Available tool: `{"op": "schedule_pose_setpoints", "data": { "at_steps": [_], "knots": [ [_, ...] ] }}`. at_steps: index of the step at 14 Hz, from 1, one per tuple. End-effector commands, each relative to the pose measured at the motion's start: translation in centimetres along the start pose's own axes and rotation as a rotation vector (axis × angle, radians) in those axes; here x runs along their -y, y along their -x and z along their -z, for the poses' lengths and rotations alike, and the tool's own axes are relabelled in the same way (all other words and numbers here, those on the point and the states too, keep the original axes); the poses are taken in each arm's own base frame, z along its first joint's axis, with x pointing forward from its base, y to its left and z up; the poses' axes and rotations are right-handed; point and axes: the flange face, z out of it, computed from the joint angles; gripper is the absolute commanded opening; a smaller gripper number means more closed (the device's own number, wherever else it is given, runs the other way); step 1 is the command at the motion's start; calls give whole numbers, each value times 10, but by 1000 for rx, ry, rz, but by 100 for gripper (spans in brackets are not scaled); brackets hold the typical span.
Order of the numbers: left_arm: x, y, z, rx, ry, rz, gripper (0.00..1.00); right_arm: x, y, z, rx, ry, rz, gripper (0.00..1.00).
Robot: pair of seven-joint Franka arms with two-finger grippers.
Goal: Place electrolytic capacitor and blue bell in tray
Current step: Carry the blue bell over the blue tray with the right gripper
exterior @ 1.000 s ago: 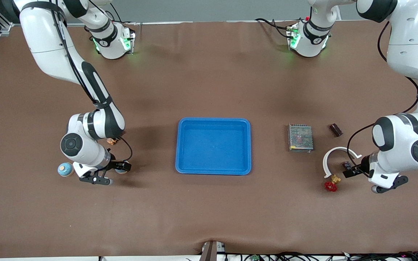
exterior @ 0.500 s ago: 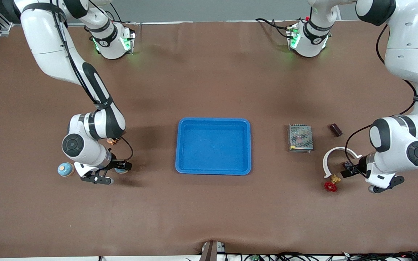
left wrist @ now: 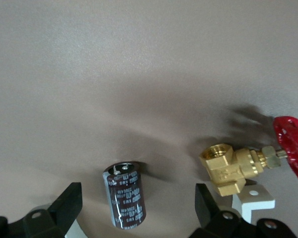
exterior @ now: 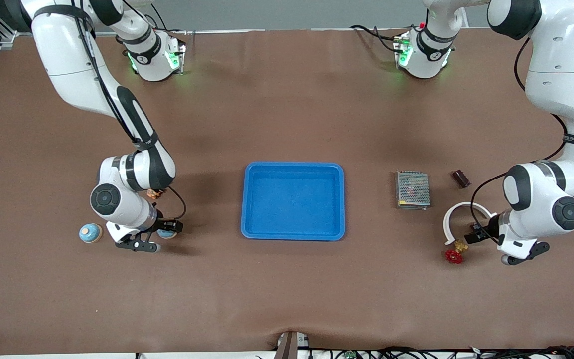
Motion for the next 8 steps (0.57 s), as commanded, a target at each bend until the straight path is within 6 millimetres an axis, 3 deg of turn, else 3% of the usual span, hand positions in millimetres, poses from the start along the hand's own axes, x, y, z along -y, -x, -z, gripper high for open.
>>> {"op": "schedule_pose_setpoints", "data": {
  "at_steps": [1, 6, 8],
  "knots": [
    [-1, 0, -7, -8, -16, 3, 100, 5, 1, 0, -5, -5, -13, 0],
    [2, 1, -13, 1, -19, 6, 100, 33, 4, 19, -11, -12, -81, 0],
    [2, 1, -13, 1, -19, 4, 100, 53, 18, 35, 44, 4, -110, 0]
  ]
}}
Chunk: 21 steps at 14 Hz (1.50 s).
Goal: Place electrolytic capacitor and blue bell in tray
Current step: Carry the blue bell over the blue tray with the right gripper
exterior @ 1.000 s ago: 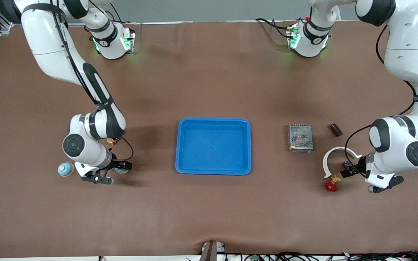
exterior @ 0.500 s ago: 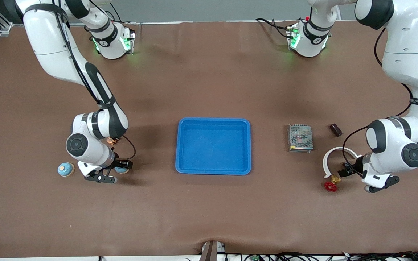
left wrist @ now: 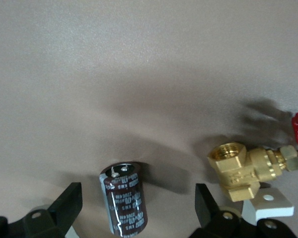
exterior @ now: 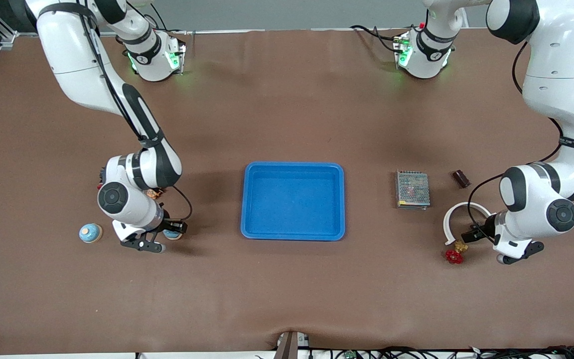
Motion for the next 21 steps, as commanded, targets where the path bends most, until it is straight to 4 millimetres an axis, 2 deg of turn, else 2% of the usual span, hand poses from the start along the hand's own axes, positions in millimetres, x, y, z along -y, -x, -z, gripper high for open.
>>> {"op": "schedule_pose_setpoints", "data": {
  "at_steps": [1, 3, 4, 6, 8, 9, 12, 14, 18, 21],
  "knots": [
    [1, -1, 1, -18, -14, 5, 100, 33, 22, 35, 42, 8, -55, 0],
    [1, -1, 1, -16, -14, 3, 98, 67, 47, 58, 64, 22, -102, 0],
    [1, -1, 1, -16, -14, 5, 87, 85, 61, 72, 72, 28, -128, 0],
    [1, -1, 1, -16, -14, 5, 80, 118, 90, 99, 84, 38, -160, 0],
    [0, -1, 1, -16, -14, 3, 64, 146, 117, 112, 95, 40, -191, 0],
    [0, -1, 1, -16, -14, 3, 60, 160, 131, 111, 99, 45, -205, 0],
    [0, -1, 1, -16, -14, 3, 35, 196, 165, 100, 91, 52, -234, 0],
    [-1, -2, 3, -19, -13, 3, 20, 210, 183, 87, 90, 59, -244, 0],
    [-1, -4, 11, -29, -11, 10, 17, 226, 210, 58, 66, 42, -269, 0],
    [1, -7, 30, -45, -5, 16, 17, 240, 216, 22, 24, -3, -296, 0]
  ]
}}
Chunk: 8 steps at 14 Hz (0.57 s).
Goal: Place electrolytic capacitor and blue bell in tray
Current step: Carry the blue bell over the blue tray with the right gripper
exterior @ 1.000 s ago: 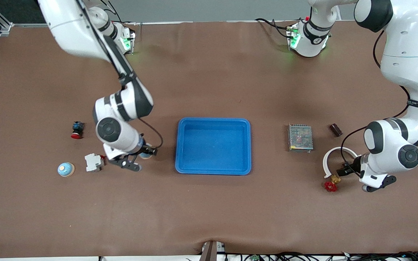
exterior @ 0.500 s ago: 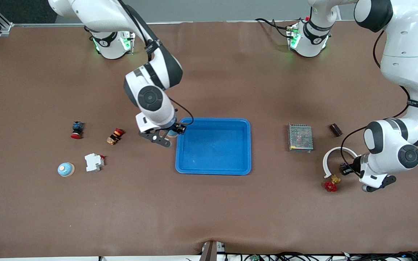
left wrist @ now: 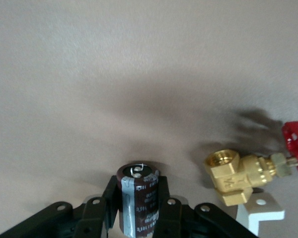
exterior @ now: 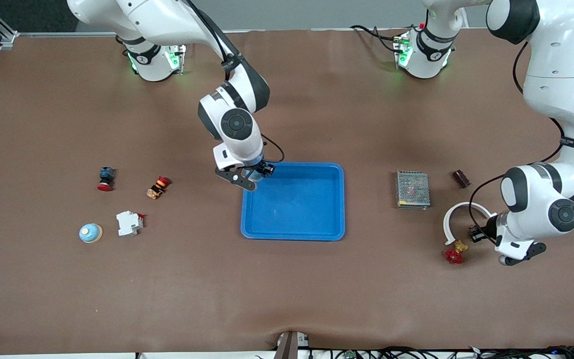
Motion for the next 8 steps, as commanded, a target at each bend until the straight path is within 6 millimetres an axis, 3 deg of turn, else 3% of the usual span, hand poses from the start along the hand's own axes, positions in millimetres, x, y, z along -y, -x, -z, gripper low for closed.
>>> {"op": "schedule_pose_setpoints", "data": {
  "at_steps": [1, 4, 8],
  "knots": [
    [2, -2, 27, -16, -14, 13, 17, 7, 3, -35, -24, -35, -27, 0],
    [1, -7, 62, 20, -28, 35, 17, 10, 1, -51, -38, -56, -26, 0],
    [-9, 4, 122, 31, -26, 115, 17, 10, 2, -59, -40, -57, -25, 0]
  ]
}}
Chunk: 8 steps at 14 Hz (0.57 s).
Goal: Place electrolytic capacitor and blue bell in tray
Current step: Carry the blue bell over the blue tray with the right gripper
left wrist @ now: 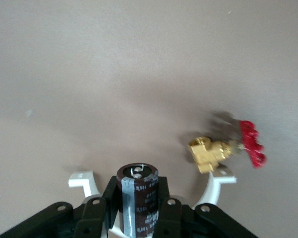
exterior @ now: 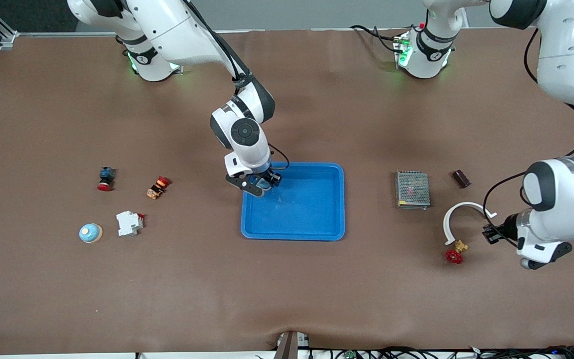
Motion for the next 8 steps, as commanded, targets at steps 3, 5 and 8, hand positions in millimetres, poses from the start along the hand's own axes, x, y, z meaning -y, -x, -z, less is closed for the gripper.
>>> {"op": "schedule_pose_setpoints", "data": {
  "at_steps": [3, 5, 8],
  "knots": [
    [-36, 30, 55, 15, -25, 73, 17, 9, 5, 4, -3, -20, -68, 100],
    [-62, 42, 67, 27, -42, 115, 17, 19, 6, 17, -5, -37, -61, 100],
    [-104, 67, 74, 34, -52, 193, 17, 31, -3, 45, 16, 2, -48, 100]
  ]
}}
